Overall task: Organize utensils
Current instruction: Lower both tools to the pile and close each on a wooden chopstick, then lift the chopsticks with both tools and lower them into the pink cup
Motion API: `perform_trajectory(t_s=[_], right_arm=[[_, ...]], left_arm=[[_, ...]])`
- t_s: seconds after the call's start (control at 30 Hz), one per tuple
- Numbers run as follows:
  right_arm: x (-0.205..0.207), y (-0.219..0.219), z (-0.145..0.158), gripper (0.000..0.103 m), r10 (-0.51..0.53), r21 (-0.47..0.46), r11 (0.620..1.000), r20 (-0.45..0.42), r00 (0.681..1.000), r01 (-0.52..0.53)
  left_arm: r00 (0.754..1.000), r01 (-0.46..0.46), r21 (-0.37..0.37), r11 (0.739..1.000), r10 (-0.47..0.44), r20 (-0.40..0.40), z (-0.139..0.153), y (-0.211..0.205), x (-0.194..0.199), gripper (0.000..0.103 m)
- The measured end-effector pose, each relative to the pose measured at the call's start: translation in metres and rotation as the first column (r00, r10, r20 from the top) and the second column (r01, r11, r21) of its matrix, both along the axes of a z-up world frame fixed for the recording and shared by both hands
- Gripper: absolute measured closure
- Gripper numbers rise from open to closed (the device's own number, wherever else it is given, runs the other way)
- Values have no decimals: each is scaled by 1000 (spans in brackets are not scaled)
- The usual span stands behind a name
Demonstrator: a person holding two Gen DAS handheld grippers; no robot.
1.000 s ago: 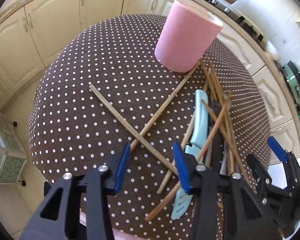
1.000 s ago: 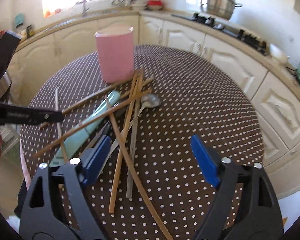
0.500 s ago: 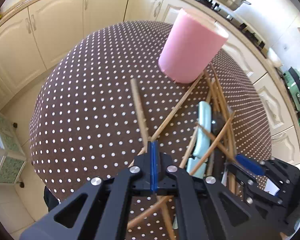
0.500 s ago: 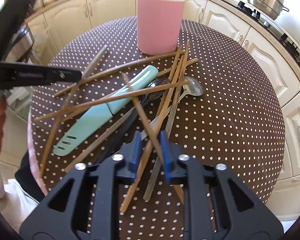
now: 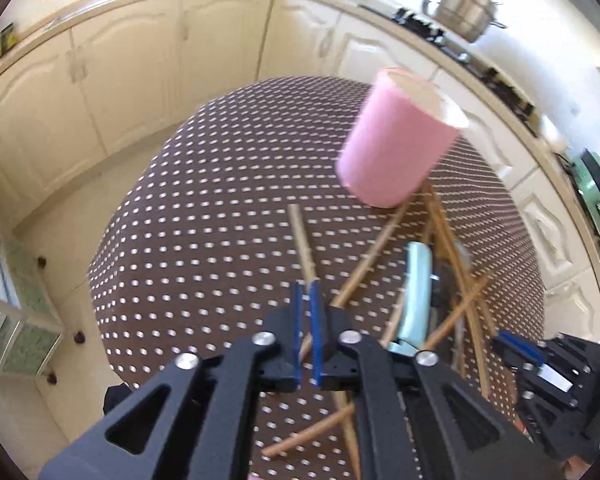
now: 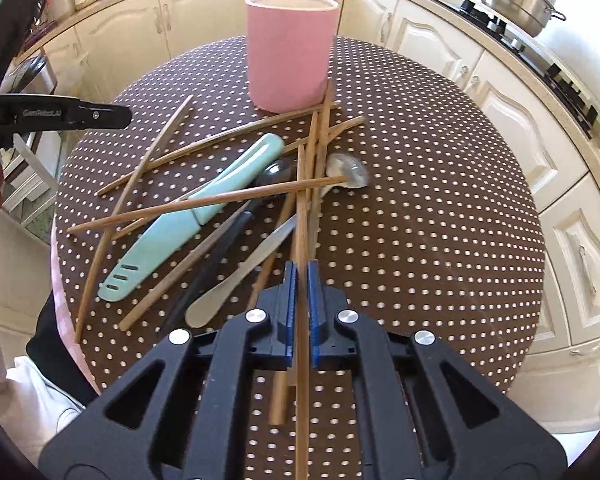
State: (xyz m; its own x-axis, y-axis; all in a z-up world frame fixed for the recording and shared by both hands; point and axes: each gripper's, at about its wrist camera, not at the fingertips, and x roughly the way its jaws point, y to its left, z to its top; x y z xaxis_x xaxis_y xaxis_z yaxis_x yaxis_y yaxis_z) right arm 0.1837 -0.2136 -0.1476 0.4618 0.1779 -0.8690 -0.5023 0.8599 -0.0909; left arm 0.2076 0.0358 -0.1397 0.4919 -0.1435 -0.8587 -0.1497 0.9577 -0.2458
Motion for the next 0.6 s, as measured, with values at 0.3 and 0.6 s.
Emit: perform_trajectory(t_s=[0.3,0.6], right_arm=[[21,-22,2,97,-69,81,994,-11,998,70],[32,-46,14,97,-141,176,975,20,990,135]], left_arm=[[996,34,54,998,-30,-83,-27,-11,35,72],[998,50,34,998,-51,23,-15,-21,44,98]])
